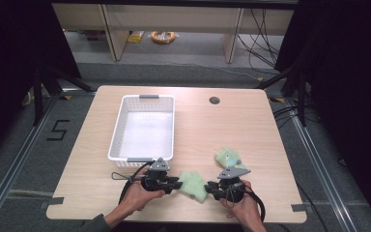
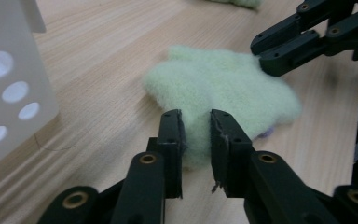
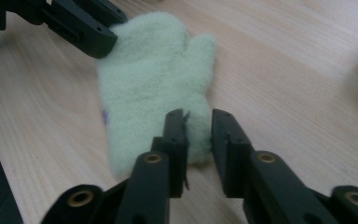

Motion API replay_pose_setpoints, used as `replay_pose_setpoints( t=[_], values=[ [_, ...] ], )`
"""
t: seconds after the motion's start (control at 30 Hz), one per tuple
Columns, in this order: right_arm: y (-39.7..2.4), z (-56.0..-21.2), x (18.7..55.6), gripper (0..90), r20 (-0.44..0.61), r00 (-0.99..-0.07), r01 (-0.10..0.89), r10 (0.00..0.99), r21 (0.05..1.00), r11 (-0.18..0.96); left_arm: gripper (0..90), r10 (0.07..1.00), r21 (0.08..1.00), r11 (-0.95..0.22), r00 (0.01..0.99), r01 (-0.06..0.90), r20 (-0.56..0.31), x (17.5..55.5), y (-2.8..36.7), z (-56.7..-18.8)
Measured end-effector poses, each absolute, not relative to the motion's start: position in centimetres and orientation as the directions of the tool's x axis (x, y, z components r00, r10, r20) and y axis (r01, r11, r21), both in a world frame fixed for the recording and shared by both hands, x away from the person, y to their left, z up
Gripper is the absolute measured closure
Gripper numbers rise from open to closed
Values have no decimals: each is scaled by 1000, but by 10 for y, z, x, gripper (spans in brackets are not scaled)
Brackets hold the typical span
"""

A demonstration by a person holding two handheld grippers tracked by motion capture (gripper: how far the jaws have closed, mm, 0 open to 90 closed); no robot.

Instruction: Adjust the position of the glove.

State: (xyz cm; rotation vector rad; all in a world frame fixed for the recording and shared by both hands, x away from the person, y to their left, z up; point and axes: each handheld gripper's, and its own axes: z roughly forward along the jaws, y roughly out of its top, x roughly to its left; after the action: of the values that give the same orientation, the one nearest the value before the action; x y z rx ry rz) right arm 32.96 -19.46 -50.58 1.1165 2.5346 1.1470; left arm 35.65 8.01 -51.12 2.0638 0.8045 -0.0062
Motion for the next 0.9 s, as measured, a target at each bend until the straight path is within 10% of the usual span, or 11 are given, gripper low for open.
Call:
replay_pose_setpoints(
  t=[0.5, 0.9],
  values=[
    [-204, -479, 345, 881, -38, -782, 416, 623, 712, 566, 819, 519, 779, -316, 786, 542, -337, 350, 63, -504],
    [-216, -493, 356, 856, -3, -772, 476, 636, 660, 581, 778, 537, 762, -300, 762, 574, -362, 351, 56, -516]
  ],
)
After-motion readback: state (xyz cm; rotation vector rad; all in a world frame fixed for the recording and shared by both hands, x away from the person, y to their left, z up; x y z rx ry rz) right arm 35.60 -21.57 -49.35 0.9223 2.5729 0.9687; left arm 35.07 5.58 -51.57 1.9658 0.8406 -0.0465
